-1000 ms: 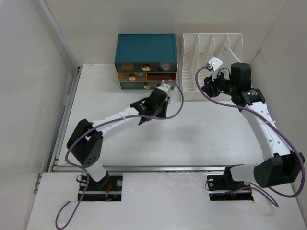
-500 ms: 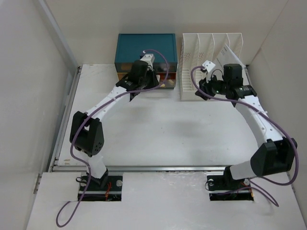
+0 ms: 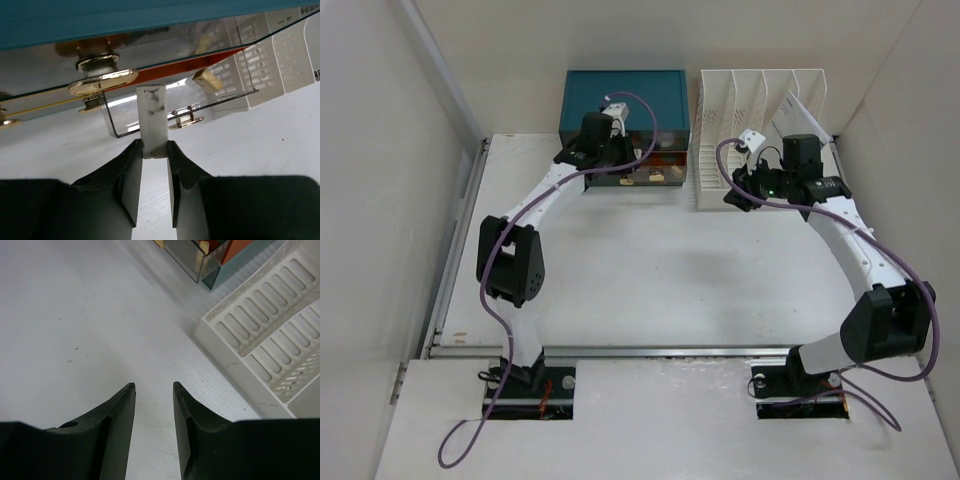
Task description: Organize the desk
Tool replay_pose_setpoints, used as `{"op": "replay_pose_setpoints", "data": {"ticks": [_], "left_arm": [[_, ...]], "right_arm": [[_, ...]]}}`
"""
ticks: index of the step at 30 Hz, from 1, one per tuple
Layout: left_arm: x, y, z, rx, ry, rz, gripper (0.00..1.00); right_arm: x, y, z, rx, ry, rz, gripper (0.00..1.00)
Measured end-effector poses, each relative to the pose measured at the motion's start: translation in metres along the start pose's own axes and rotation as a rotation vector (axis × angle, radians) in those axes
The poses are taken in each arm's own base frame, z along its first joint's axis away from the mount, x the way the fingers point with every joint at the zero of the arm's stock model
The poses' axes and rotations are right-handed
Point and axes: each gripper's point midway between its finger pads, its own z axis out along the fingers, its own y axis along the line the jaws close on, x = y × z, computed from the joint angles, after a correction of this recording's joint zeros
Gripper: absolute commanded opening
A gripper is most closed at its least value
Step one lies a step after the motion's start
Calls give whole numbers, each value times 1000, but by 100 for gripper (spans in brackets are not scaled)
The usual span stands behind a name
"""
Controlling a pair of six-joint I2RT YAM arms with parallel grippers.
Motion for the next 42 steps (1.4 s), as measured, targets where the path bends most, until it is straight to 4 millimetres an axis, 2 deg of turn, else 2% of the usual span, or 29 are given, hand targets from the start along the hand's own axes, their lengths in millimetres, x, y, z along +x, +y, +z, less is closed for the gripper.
{"op": "replay_pose_setpoints", "data": {"ticks": [7, 12, 22, 36, 42], "left_arm": [[-8, -7, 15, 30, 16, 4, 3], [-13, -9, 18, 39, 16, 8, 3], [-7, -4, 24, 30, 58, 58, 6], [-6, 1, 21, -108, 48, 277, 6], [-7, 10, 16, -188, 48, 355, 6]], "right_arm": [[0, 0, 0, 0, 0, 0, 42], [0, 1, 1, -7, -1, 1, 42], [4, 1, 5, -23, 8, 12, 42], [9, 4, 9, -46, 20, 25, 42], [9, 6, 9, -56, 20, 26, 42]]}}
